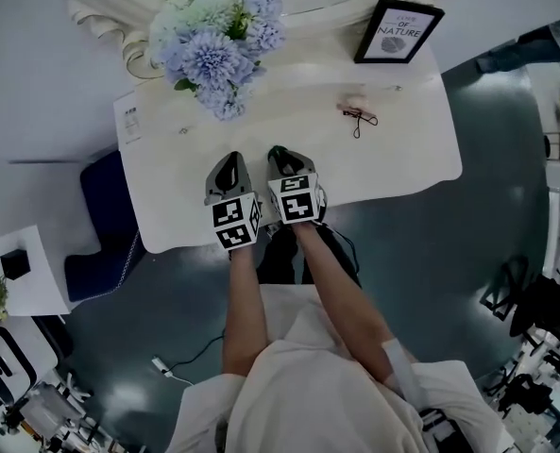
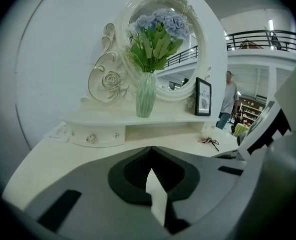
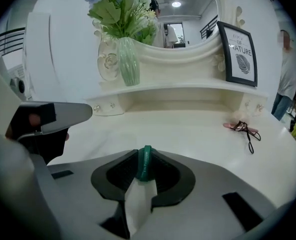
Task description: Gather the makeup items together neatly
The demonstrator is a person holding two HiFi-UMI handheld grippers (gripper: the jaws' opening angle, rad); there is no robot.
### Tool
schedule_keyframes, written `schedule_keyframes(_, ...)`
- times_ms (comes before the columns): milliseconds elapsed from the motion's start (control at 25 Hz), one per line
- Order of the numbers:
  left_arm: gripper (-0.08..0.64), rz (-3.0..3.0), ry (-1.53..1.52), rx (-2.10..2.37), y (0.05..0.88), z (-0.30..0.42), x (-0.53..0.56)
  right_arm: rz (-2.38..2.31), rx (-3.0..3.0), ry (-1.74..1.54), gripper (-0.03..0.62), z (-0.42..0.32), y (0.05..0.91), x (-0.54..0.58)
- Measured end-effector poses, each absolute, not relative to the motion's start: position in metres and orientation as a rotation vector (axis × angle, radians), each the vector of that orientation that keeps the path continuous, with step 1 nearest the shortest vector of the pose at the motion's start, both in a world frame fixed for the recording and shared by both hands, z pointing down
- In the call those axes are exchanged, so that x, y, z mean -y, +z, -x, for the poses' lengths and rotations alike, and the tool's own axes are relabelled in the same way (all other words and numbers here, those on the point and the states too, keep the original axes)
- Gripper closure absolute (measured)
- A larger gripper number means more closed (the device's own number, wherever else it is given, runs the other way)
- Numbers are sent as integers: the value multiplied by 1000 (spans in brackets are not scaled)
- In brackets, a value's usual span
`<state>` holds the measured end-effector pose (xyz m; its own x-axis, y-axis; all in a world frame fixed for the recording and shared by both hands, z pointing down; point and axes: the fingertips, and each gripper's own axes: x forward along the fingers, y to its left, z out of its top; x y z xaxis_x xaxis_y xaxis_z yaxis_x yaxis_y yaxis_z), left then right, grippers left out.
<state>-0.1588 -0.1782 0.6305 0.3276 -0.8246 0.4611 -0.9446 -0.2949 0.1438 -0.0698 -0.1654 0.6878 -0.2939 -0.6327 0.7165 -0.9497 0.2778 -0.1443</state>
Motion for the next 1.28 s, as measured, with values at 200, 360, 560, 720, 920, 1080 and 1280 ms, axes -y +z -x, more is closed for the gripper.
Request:
schedule_keyframes(200,546,-2219,427,1551,635,147,182,-1494,2038,740,480,44,673,165)
schedule_keyframes(360,546,-2231,420,1527,637,122,188,-1593,1993,691,480,-16,662,173)
schedule_keyframes(560,546,-2251,430,1501,636,86,193,-1612,1934,591,482,-97,661,187)
schedule_keyframes(720,546,-2243,436,1511,634,64,202,-1500,1959,499,485,-127,658,200)
schedule_keyframes(920,546,-2229,425,1537,628,32,219,-1329,1990,427,485,-146,666,214)
schedule_keyframes(1080,546,-2200,394,1589,622,15,237,-1177,2018,333,485,-150,667,231)
schedule_keyframes(1280,545,-2147,362,1645,622,3,247,-965,2071,253,493,-136,669,240)
